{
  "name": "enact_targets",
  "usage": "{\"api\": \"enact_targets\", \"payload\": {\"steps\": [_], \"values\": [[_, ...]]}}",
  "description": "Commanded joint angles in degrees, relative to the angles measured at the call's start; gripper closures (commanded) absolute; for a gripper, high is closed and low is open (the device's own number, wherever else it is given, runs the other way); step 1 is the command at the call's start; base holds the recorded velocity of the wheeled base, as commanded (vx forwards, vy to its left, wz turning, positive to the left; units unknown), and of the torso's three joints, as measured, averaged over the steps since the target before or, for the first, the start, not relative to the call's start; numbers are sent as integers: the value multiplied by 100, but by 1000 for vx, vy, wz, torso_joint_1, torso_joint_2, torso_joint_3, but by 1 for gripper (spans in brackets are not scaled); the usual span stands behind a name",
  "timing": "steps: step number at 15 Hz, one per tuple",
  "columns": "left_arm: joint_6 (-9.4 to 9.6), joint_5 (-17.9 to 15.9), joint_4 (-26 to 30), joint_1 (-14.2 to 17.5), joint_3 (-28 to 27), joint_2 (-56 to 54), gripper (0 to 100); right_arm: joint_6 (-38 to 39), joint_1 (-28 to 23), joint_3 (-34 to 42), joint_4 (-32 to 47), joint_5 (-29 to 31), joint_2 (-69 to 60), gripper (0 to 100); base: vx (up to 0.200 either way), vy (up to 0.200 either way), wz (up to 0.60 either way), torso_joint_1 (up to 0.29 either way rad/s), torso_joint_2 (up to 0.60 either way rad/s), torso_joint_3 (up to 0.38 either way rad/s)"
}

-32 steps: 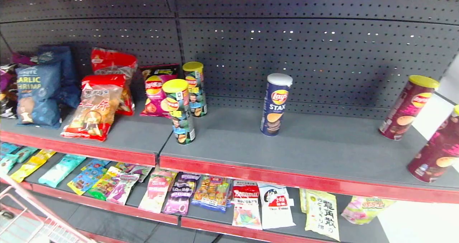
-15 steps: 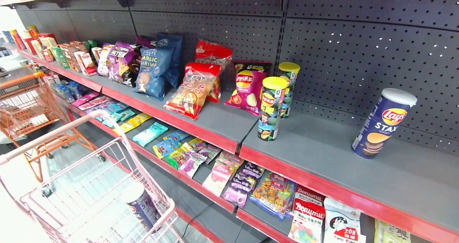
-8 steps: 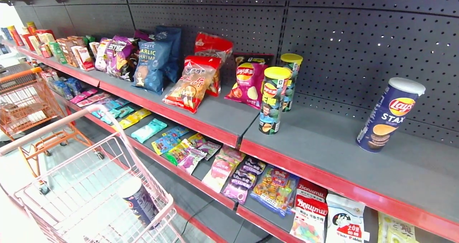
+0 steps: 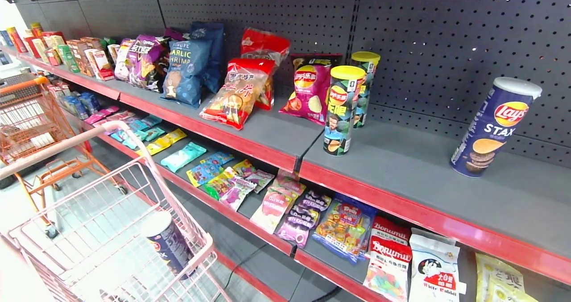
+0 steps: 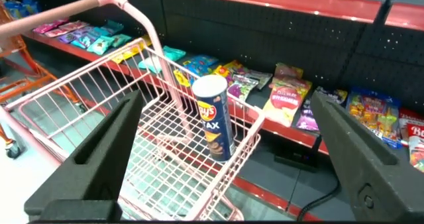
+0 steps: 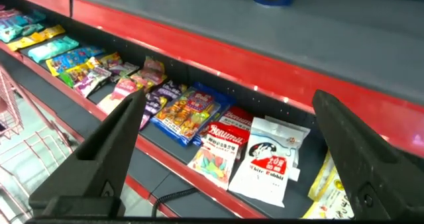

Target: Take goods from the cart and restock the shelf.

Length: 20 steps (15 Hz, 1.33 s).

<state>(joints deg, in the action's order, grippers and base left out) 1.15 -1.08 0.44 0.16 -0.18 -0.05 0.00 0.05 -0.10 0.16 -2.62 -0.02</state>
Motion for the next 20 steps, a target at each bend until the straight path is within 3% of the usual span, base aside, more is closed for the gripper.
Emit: {"api": "enact_targets", "payload": {"steps": [1, 13, 20], "values": [[0, 3, 0, 2, 1, 5, 0, 0, 4, 1, 2, -2, 2, 0, 0, 0, 0, -163, 373, 212], [0, 3, 0, 2, 1, 5, 0, -9, 4, 1, 2, -2, 2, 0, 0, 0, 0, -173, 465, 283], [0, 3, 0, 2, 1, 5, 0, -9, 4, 1, 2, -2, 2, 0, 0, 0, 514, -23, 72, 47]]}}
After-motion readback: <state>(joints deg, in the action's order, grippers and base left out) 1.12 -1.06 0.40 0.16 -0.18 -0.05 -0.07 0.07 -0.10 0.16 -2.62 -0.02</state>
